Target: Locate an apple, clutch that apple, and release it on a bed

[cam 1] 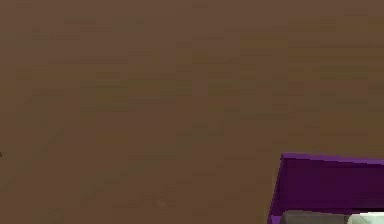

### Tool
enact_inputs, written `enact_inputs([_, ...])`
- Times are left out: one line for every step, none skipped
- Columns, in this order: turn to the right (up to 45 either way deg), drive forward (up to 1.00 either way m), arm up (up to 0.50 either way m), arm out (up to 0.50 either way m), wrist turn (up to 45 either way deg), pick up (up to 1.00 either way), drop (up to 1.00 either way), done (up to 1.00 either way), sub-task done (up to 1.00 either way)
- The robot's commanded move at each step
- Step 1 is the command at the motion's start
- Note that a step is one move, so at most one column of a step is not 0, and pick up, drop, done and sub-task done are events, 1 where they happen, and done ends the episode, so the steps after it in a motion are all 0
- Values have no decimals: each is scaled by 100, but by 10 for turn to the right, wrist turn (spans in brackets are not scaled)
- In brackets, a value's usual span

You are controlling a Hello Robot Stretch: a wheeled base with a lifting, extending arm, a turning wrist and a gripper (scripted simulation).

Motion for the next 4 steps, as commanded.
enact_inputs([0,0,-32,0,0,0,0,0,0])
enact_inputs([0,0,0,0,0,0,100,0,0])
enact_inputs([0,0,10,0,0,0,0,0,0])
enact_inputs([0,0,0,-8,0,0,0,0,0])
